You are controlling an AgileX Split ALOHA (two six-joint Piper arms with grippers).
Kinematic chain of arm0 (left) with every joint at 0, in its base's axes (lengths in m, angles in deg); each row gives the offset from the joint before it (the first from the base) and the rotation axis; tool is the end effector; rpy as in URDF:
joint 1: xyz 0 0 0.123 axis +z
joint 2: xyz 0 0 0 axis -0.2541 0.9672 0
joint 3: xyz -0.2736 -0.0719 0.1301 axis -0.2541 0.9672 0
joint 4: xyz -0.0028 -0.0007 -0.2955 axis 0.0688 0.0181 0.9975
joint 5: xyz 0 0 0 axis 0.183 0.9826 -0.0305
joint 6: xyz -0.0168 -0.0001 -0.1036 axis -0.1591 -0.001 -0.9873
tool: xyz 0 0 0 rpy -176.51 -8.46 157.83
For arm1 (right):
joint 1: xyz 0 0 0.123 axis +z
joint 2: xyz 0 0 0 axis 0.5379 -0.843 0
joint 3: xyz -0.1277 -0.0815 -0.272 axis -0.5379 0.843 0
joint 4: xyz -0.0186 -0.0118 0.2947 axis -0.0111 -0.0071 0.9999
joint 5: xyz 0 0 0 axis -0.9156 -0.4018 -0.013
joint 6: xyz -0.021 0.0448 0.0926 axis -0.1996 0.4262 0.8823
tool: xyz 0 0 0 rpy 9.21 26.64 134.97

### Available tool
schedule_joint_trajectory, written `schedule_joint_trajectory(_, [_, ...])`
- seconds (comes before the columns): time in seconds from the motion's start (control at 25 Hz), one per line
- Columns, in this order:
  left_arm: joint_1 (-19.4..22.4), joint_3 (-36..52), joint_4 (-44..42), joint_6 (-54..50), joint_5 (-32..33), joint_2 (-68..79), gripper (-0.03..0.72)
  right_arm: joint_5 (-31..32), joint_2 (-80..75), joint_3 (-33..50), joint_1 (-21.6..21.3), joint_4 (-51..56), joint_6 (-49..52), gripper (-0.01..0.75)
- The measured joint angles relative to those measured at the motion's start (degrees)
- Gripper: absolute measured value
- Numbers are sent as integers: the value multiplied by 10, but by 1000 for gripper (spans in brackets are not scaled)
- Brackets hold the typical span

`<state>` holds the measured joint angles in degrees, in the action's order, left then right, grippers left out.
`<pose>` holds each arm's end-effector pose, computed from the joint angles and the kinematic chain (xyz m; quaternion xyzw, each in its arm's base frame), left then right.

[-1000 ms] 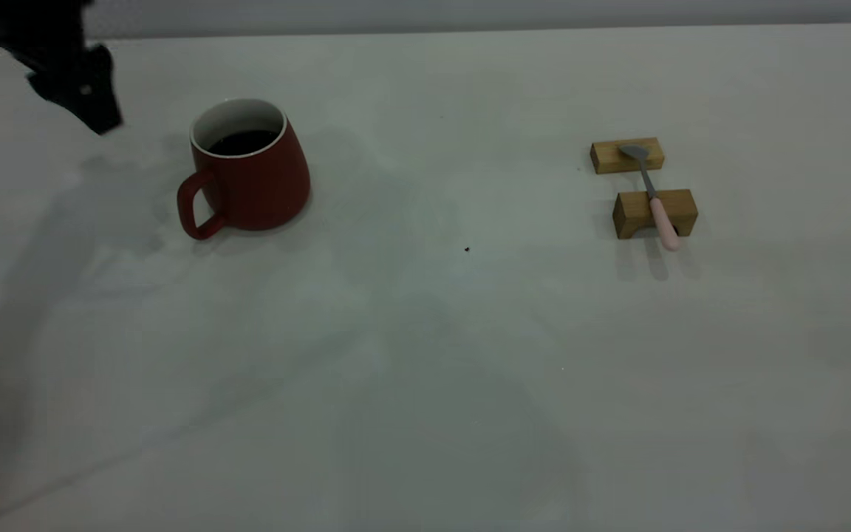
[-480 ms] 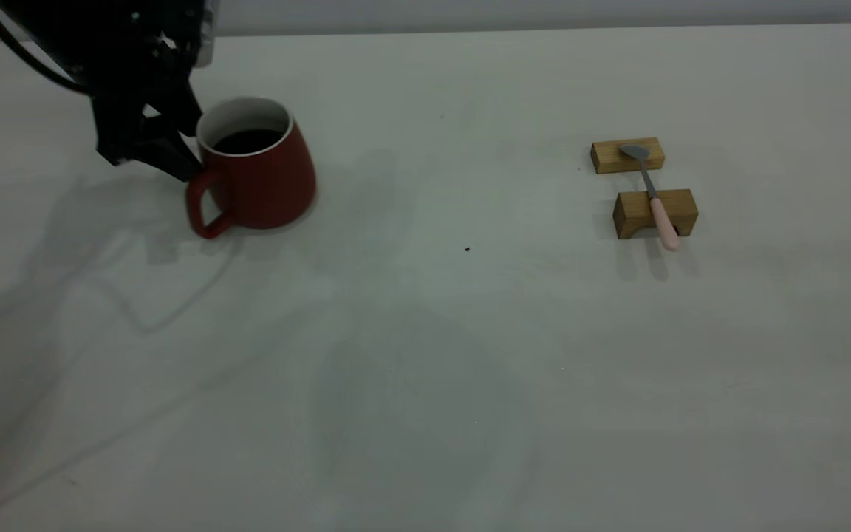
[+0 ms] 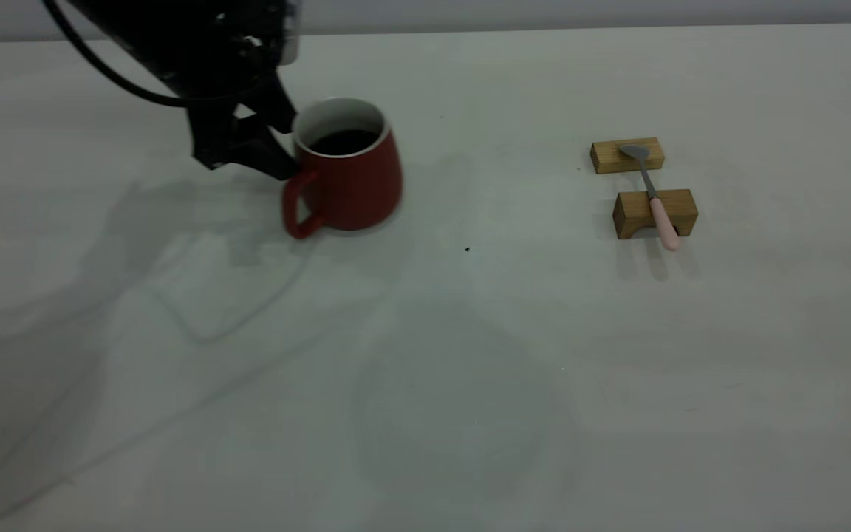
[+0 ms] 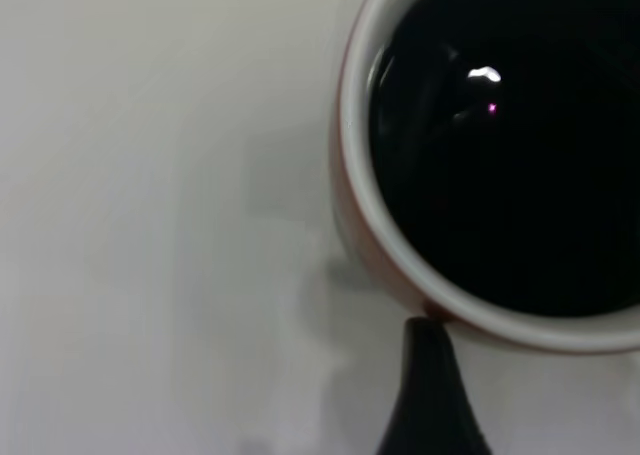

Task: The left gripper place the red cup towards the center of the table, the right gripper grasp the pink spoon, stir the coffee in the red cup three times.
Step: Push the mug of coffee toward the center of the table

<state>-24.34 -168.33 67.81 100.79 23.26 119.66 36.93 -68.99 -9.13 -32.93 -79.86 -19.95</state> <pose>0.4985 -0.1189 0.0155 0.6639 0.7040 -0.0340 0.2498 0.0223 0.0021 0.2748 -0.0028 0.8838 0.0069 0.4678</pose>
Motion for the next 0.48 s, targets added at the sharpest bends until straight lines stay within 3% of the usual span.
schedule_joint_trajectory(0.24, [-37,0,85,3,-19,0,586,0,0,0,0,0,0,487])
schedule_joint_trajectory(0.48, [-64,0,104,12,-38,0,586,0,0,0,0,0,0,487])
